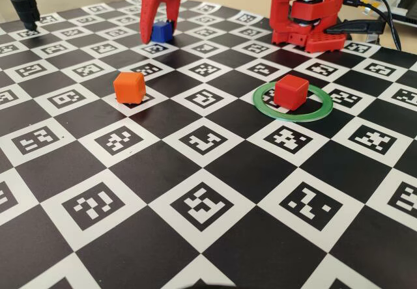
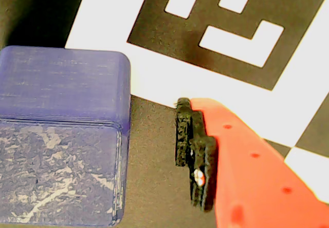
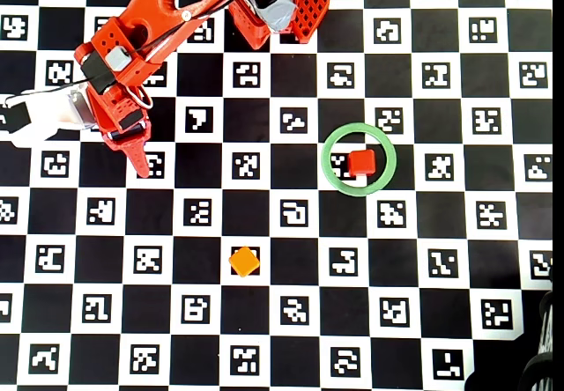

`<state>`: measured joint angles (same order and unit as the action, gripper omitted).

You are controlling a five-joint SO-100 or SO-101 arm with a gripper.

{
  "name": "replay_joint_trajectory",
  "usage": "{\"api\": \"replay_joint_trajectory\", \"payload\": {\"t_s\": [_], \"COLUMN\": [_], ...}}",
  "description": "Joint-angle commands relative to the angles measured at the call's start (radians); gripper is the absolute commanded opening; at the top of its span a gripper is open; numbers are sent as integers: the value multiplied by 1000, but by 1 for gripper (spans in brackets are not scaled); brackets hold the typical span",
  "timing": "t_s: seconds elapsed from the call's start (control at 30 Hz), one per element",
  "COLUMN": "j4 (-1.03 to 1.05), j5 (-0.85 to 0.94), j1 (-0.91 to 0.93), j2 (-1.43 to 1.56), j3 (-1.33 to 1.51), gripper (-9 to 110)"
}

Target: Grab the red cube then put it in the green circle then put the blue cube on top and finally the orange cube on top

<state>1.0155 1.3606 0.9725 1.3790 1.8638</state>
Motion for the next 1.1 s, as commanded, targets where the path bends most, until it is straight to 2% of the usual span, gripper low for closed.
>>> {"api": "replay_joint_trajectory", "payload": {"t_s": [0.0, 0.2, 0.57, 0.87, 1.07], "j4": [-9, -8, -8, 5, 138], "j5": [18, 23, 25, -21, -74], "j1": [2, 2, 5, 0, -21], "j2": [12, 12, 14, 29, 97], "j3": [-12, -12, -8, -11, -78], "gripper": [48, 42, 11, 4, 4]}}
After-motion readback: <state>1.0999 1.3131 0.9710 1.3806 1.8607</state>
